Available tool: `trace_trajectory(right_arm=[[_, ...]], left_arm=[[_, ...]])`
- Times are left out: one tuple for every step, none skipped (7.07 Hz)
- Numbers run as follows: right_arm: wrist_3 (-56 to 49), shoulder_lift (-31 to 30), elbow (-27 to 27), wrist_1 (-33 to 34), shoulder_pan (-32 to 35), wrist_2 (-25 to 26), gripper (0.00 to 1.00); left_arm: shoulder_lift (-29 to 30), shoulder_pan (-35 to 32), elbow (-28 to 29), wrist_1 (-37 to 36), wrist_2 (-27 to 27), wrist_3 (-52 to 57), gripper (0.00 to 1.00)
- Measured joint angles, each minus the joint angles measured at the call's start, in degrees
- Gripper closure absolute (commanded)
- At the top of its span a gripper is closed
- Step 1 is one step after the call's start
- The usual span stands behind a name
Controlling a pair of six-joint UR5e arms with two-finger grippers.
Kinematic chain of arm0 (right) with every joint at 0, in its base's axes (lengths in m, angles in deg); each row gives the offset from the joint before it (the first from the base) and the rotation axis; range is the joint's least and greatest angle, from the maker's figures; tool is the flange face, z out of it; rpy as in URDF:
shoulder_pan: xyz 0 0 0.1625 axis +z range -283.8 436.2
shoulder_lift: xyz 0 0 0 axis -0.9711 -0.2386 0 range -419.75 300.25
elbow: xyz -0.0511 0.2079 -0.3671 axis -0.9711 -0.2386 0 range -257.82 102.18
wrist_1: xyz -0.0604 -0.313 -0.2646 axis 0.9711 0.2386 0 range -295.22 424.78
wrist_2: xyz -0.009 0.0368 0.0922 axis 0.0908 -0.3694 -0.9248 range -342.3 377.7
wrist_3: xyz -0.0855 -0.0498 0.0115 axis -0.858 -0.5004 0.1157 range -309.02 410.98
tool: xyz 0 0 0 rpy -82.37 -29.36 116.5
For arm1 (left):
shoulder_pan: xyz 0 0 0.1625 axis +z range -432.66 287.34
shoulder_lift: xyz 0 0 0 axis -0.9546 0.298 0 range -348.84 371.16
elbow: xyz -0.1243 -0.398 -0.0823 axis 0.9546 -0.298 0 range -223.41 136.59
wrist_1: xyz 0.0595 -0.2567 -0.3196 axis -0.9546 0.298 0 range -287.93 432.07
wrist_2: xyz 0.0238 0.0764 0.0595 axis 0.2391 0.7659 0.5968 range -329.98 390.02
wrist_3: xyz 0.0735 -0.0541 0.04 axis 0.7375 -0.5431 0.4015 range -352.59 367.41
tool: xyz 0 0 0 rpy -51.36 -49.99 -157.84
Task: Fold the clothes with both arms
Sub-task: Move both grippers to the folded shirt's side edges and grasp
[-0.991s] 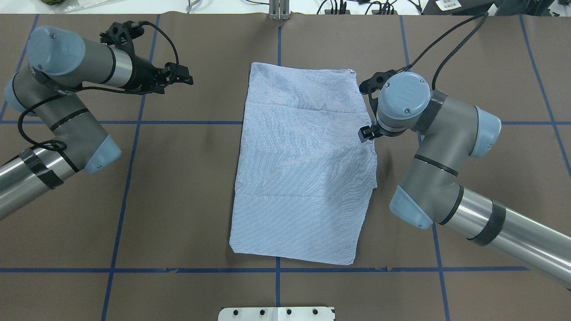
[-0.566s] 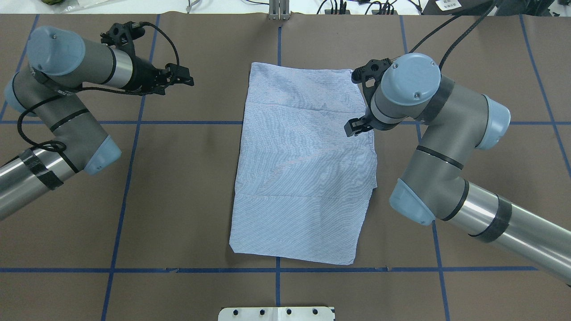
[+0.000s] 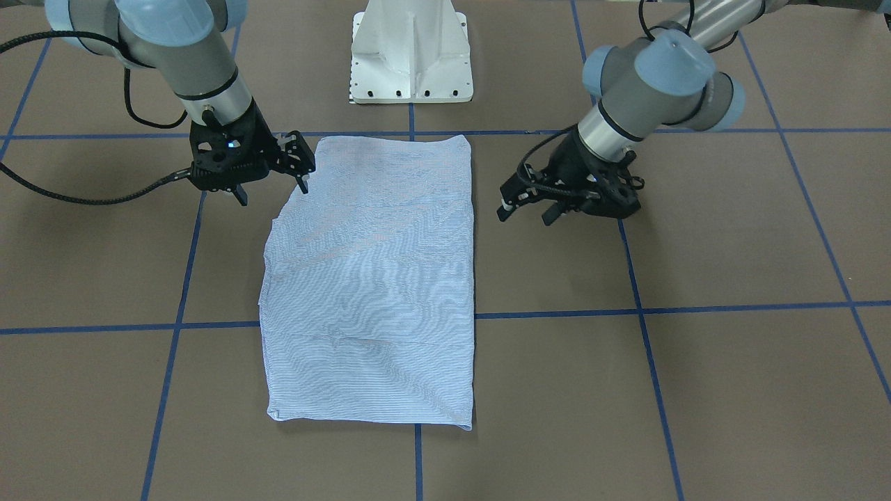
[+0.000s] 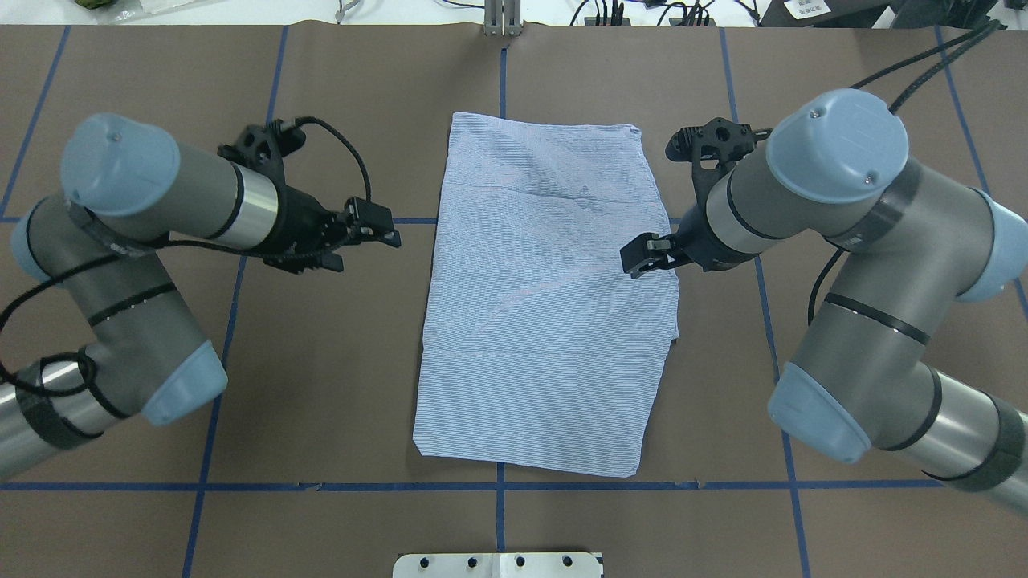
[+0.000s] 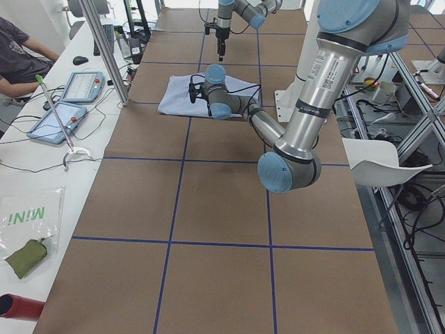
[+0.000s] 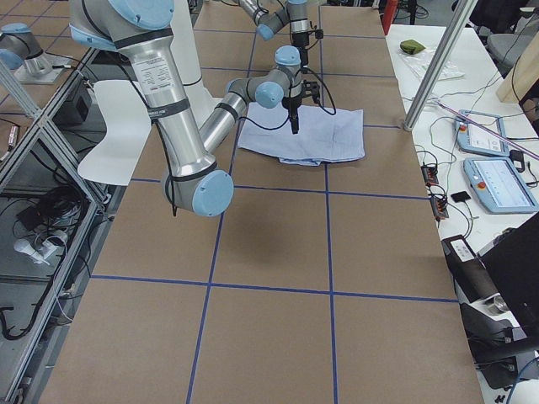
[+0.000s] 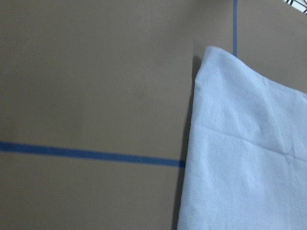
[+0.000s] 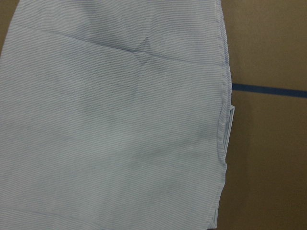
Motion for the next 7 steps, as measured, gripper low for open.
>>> trace_trajectory(right_arm=[[4.0, -0.7, 2.3, 0.0, -1.5, -0.3, 0.0], [7.1, -1.0, 3.4, -0.2, -3.2, -0.3, 0.0], [8.8, -1.0, 3.9, -0.3, -4.2, -0.3, 0.0], [9.4, -1.0, 4.1, -0.4, -4.6, -0.3, 0.0], [9.7, -1.0, 4.2, -0.4, -4.7, -0.3, 0.0], [9.7, -1.0, 4.3, -0.4, -4.8, -0.4, 0.0], [9.7, -1.0, 4.3, -0.4, -4.8, -0.4, 0.0]], left_arm=[[-0.8, 4.5, -2.7, -1.6, 2.6, -4.5, 0.0], [-1.2, 9.8, -3.8, -2.1, 7.4, -9.0, 0.03], [-1.4, 14.4, -3.8, -2.2, 11.8, -12.4, 0.04], [-1.5, 17.9, -3.3, -2.3, 14.5, -14.5, 0.06], [-1.5, 20.0, -2.3, -2.4, 15.8, -15.4, 0.08], [-1.5, 21.0, -1.2, -2.4, 16.2, -15.6, 0.14], [-1.4, 21.4, -0.5, -2.5, 16.3, -15.7, 0.23]])
